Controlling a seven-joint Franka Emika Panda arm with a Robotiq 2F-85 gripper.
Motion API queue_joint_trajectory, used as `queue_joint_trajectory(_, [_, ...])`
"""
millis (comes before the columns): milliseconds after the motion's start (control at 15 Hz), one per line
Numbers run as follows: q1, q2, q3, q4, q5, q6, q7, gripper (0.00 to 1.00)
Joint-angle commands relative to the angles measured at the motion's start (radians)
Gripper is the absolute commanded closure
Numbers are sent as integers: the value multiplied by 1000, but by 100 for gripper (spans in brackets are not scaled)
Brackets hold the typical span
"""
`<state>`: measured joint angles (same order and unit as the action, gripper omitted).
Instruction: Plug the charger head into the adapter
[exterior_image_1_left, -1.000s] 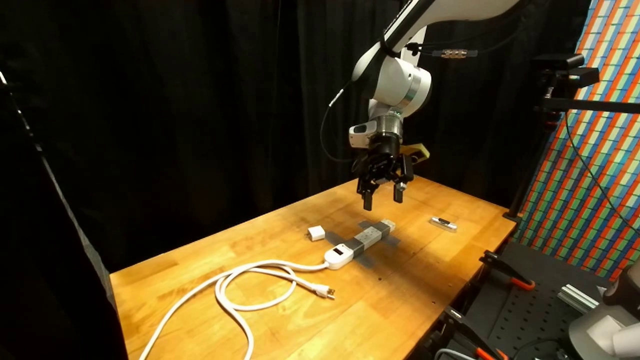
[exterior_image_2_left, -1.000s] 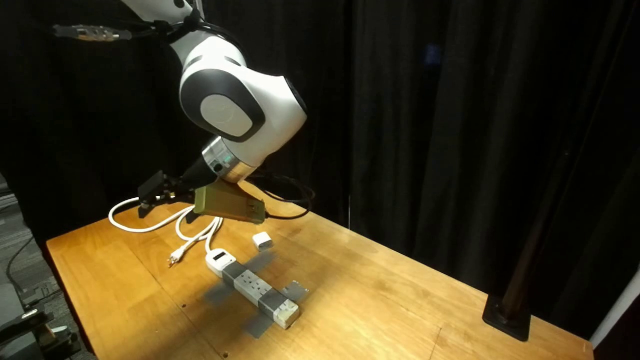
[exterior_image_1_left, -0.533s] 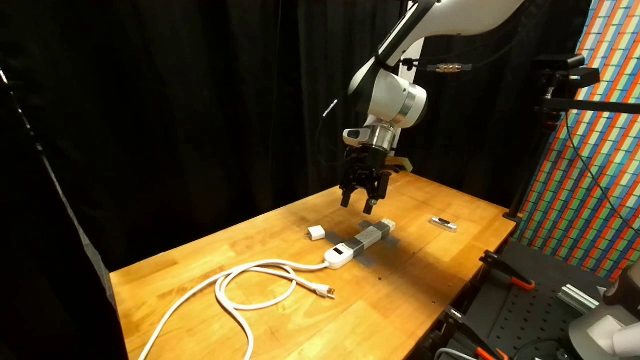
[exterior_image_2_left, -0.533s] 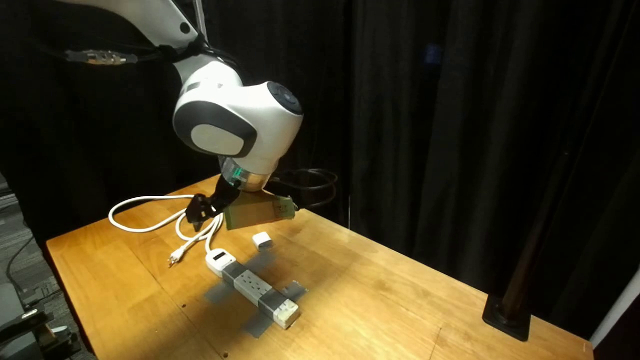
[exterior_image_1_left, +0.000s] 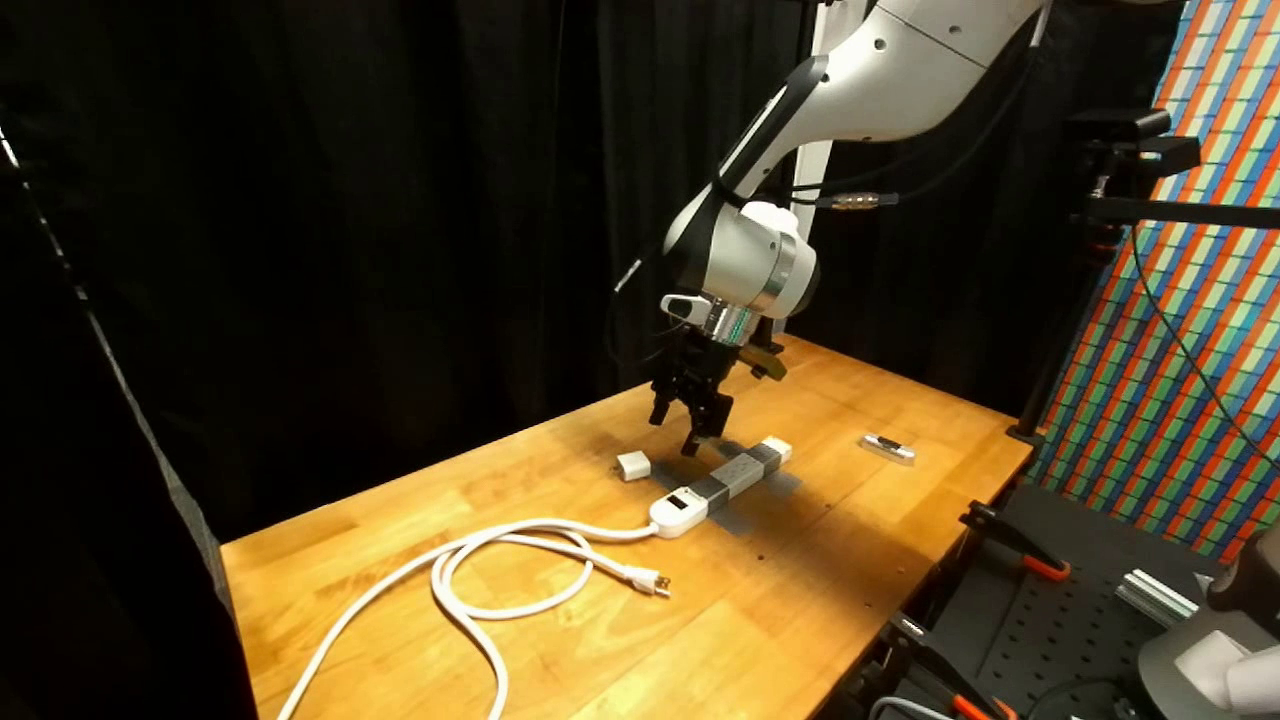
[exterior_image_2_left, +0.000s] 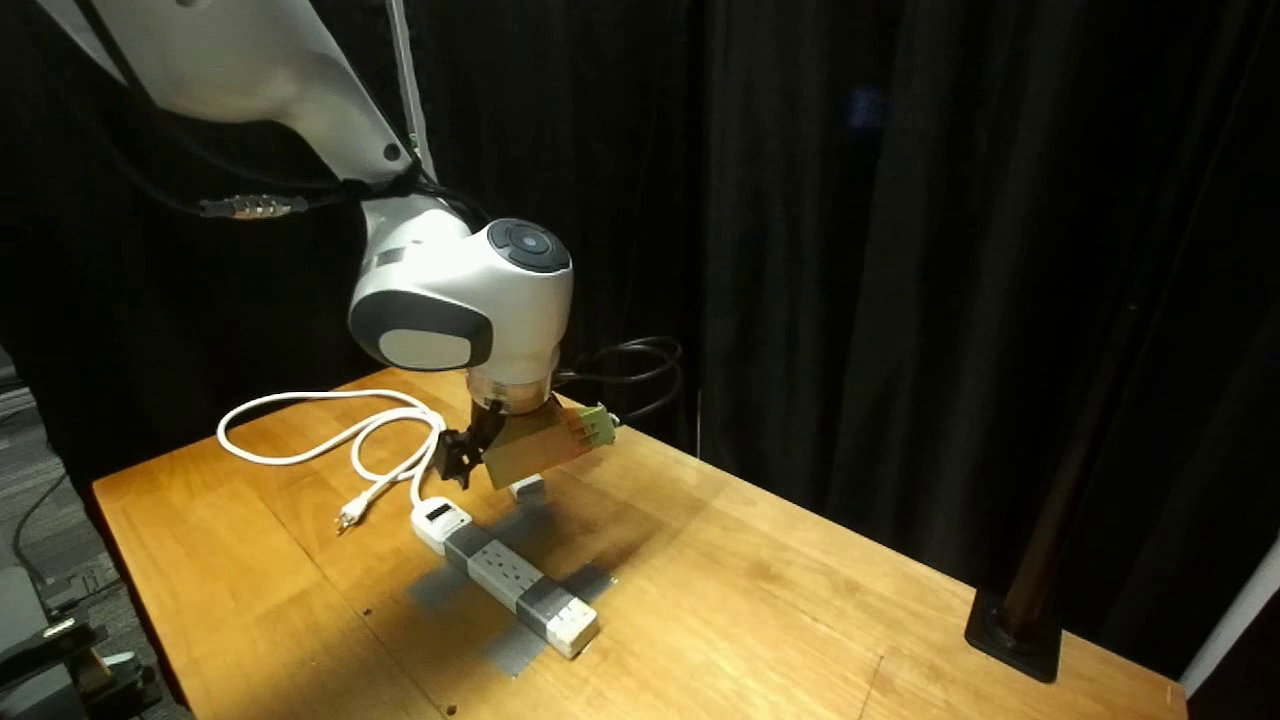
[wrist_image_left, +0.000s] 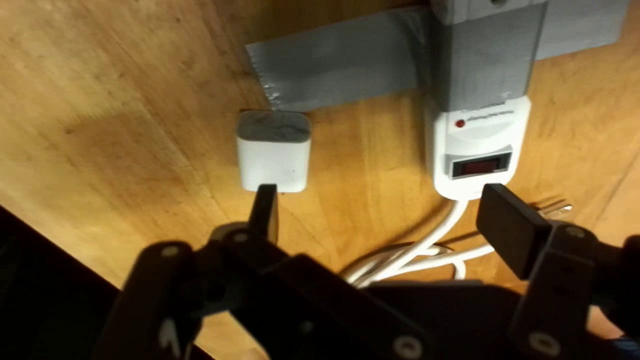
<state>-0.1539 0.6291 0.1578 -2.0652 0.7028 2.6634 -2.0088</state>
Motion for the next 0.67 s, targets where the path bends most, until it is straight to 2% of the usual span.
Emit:
queue_joint_trajectory(0, [-74,66,78,71,9,82,-56,0])
queue_joint_trajectory(200, [-102,123,95,124,-21,104,-39,0])
queue_joint_trajectory(600, [-92,261,67,215,-141,86,54,0])
